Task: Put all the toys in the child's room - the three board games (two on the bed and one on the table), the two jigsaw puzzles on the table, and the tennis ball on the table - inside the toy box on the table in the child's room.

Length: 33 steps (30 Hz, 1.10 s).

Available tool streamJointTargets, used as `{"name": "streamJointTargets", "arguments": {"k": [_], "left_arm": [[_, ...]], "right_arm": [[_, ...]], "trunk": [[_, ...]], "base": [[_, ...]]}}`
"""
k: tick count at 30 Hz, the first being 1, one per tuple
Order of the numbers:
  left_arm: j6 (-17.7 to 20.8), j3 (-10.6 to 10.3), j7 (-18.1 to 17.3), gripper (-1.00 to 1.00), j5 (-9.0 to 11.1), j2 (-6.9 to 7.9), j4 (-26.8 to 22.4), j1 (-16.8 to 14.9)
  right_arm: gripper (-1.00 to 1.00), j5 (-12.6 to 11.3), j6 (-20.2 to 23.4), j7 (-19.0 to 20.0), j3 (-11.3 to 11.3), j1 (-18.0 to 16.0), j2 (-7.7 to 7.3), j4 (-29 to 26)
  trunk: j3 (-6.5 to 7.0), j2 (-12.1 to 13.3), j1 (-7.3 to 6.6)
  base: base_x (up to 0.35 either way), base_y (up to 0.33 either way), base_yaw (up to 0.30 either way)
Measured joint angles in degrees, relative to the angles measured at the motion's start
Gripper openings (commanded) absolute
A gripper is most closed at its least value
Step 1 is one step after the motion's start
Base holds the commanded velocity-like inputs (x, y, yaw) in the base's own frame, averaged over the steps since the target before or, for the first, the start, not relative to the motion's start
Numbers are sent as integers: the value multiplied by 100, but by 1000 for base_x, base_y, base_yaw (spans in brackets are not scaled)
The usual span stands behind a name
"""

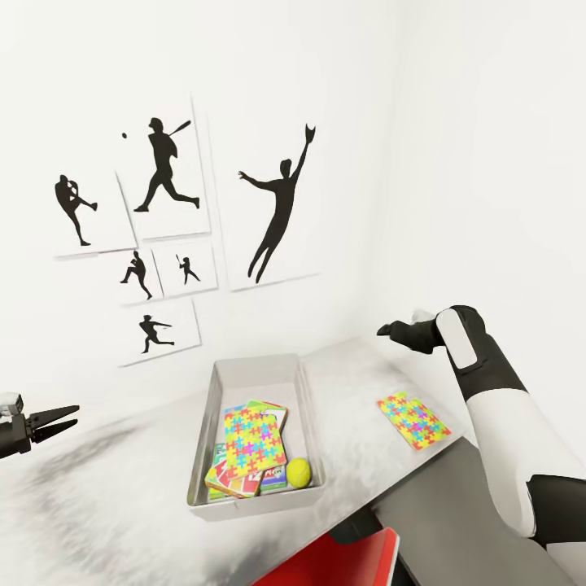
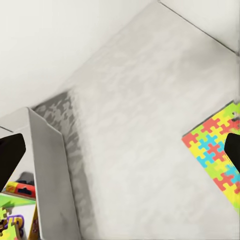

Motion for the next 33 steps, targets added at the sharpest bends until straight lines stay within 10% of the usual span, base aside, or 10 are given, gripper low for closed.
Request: {"name": "streamJointTargets", "arguments": {"k": [33], "left_arm": [[0, 0, -1, 100, 3, 1, 0, 0]], "right_arm": [[100, 18, 0, 0, 0, 0, -6, -19]], "trunk": [[0, 0, 0]], "base": [[0, -7, 0]]}}
